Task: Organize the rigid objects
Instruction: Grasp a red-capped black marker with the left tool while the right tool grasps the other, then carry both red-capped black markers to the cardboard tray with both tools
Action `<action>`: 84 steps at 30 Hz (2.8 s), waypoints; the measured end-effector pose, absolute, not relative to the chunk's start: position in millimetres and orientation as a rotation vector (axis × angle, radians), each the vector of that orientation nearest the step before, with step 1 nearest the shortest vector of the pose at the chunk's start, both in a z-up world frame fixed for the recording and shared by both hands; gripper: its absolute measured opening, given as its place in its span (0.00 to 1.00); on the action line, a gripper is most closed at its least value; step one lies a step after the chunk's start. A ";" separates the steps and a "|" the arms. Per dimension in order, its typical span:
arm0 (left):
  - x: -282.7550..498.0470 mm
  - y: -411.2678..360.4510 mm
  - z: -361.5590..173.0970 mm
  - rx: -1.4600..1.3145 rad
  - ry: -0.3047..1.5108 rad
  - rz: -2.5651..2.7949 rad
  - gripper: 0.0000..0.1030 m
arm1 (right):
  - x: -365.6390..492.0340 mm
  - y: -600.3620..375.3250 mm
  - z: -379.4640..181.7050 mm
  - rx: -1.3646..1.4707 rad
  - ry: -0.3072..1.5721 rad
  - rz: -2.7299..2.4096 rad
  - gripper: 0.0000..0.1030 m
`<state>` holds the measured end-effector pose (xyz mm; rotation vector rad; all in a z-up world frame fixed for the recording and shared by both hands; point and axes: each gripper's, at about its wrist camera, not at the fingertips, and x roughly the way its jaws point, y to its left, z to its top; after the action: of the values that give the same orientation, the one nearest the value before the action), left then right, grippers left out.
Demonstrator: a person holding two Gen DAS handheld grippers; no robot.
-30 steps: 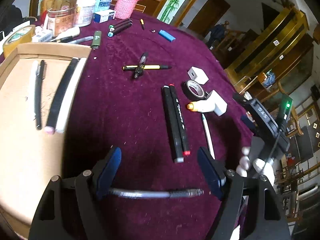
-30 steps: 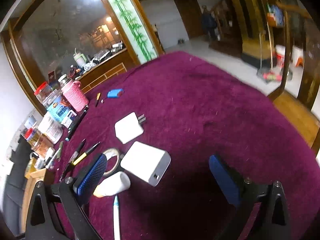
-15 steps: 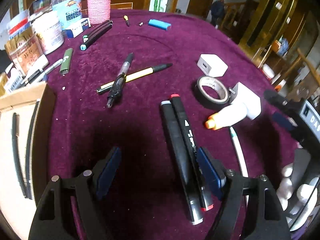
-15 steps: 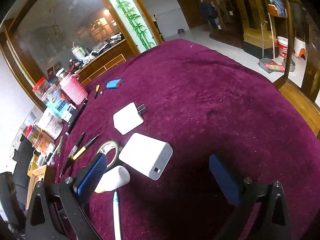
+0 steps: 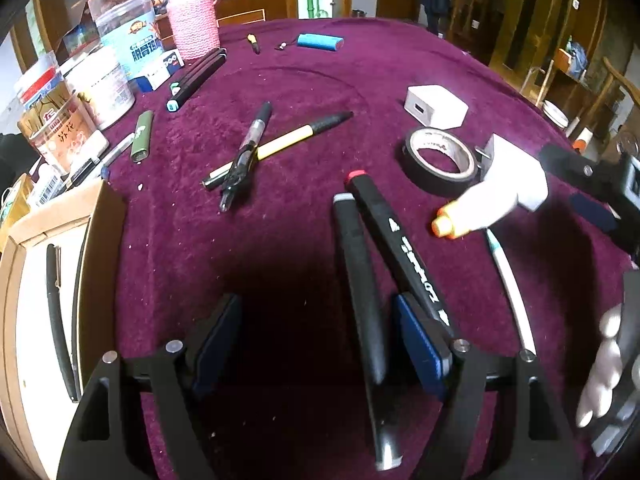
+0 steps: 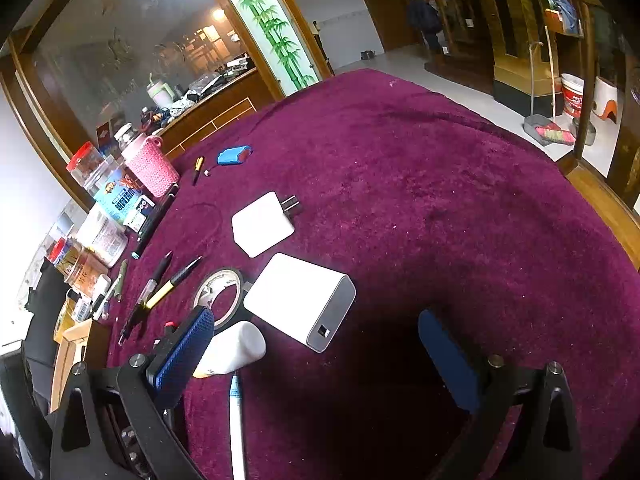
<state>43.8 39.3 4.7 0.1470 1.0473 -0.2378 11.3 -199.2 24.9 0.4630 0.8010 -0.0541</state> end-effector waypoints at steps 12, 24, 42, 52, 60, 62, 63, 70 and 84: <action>37.0 38.0 5.5 0.138 0.979 -0.254 0.54 | 14.7 -199.1 19.6 0.444 0.825 -0.077 0.99; -11.5 69.1 27.9 -0.071 0.967 -0.376 0.14 | 17.4 -201.8 12.6 0.465 0.847 -0.056 0.99; -85.6 163.7 77.2 -0.348 0.778 -0.454 0.14 | 22.3 -79.0 31.7 0.205 1.013 0.284 0.61; -101.9 229.8 72.4 -0.439 0.746 -0.392 0.14 | 34.0 -37.0 14.5 -0.033 1.002 0.109 0.32; -111.9 260.0 67.2 -0.487 0.730 -0.349 0.14 | 19.5 -53.6 24.9 0.129 0.976 0.176 0.15; -112.7 266.2 65.5 -0.508 0.731 -0.345 0.14 | 14.8 -57.3 30.2 0.198 0.968 0.221 0.15; -113.3 269.3 64.9 -0.515 0.731 -0.343 0.14 | 13.0 -57.7 32.6 0.234 0.965 0.250 0.15; -106.4 299.8 72.7 -0.516 0.732 -0.263 0.14 | 3.7 -36.5 61.0 0.395 0.962 0.441 0.15; -17.2 350.1 53.2 -0.443 0.909 -0.131 0.14 | 37.7 116.1 63.4 0.416 1.132 0.680 0.16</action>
<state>-17.2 350.1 53.2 -0.4429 0.9088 -0.1308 37.7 116.1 63.4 0.4161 1.1323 0.6799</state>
